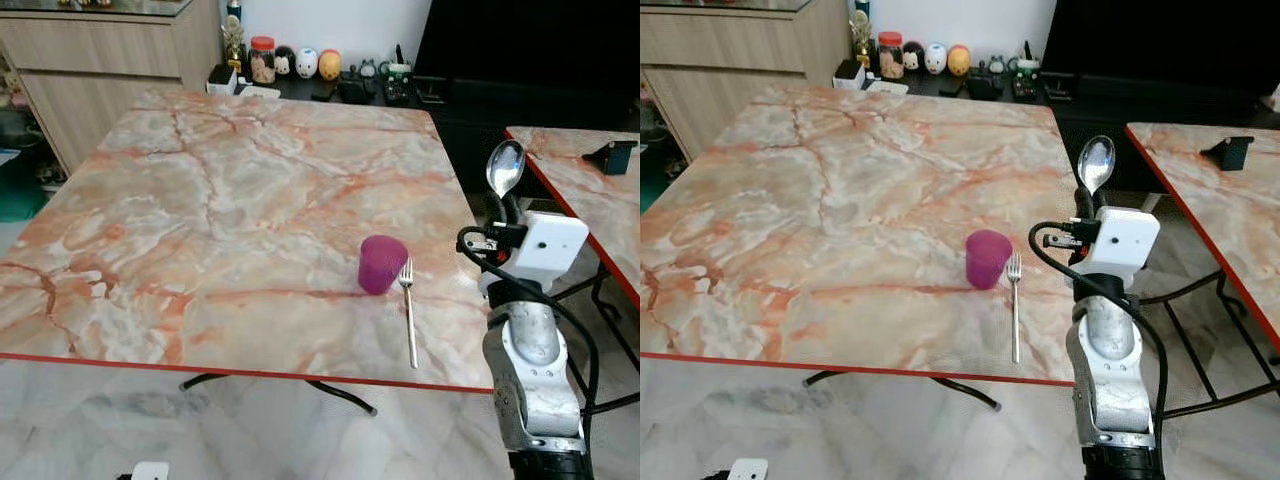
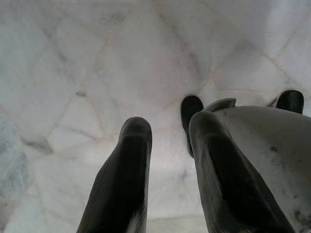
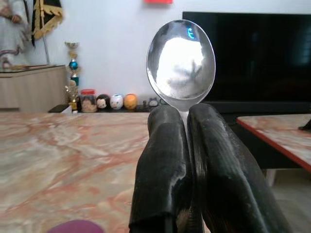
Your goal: Setting the table
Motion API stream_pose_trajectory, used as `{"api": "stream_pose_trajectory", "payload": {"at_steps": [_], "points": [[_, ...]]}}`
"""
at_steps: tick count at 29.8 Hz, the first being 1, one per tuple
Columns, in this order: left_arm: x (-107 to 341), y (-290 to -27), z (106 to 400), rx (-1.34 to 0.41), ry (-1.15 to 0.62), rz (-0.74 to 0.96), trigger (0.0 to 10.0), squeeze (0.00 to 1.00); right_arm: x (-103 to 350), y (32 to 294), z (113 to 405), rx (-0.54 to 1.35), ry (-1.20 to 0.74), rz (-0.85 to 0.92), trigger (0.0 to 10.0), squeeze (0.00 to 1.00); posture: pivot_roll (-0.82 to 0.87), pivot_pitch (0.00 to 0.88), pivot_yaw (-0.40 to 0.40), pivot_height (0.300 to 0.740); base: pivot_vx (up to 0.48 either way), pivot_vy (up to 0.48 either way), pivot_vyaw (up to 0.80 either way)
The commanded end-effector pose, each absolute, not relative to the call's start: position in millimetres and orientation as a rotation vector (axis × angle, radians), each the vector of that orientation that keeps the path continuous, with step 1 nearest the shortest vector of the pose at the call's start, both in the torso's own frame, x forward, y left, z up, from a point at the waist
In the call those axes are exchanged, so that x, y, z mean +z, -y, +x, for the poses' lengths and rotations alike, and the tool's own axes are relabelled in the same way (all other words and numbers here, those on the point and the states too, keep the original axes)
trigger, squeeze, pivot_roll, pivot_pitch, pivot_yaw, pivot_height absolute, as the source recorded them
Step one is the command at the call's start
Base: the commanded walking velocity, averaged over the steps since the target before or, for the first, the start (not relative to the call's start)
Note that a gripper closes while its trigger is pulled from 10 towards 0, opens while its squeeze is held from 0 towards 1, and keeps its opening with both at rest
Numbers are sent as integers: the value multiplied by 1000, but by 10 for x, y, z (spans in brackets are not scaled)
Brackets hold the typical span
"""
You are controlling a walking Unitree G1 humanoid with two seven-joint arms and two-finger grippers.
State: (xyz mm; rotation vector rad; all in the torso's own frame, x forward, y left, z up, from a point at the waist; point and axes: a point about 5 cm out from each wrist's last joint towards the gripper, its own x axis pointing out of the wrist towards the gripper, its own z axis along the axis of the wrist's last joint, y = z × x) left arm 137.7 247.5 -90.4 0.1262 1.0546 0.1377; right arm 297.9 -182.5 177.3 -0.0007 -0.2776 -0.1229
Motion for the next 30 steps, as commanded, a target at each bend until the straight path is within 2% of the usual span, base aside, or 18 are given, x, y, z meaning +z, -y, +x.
{"api": "stream_pose_trajectory", "payload": {"at_steps": [1,8,13,18,30], "points": [[-927,-2478,1309,138,-1072,119,10000,0,1793,1835,3005,-127,281,0,10000,0,106,0,-85,715,0,0,0],[-923,-2476,1320,132,-1066,118,10000,0,1804,1832,3019,-125,285,3,10000,0,106,0,-84,715,0,0,0],[-921,-2475,1324,136,-1062,110,10000,0,1803,1841,3030,-127,279,17,10000,0,105,0,-85,715,0,-256,0],[-921,-2469,1330,138,-1060,104,10000,0,1827,1855,3045,-130,296,19,10000,0,105,0,-86,715,0,-310,-549],[-921,-2459,1336,142,-1053,92,10000,0,1852,1848,3070,-122,302,13,10000,0,105,0,-93,715,0,-340,0]]}}
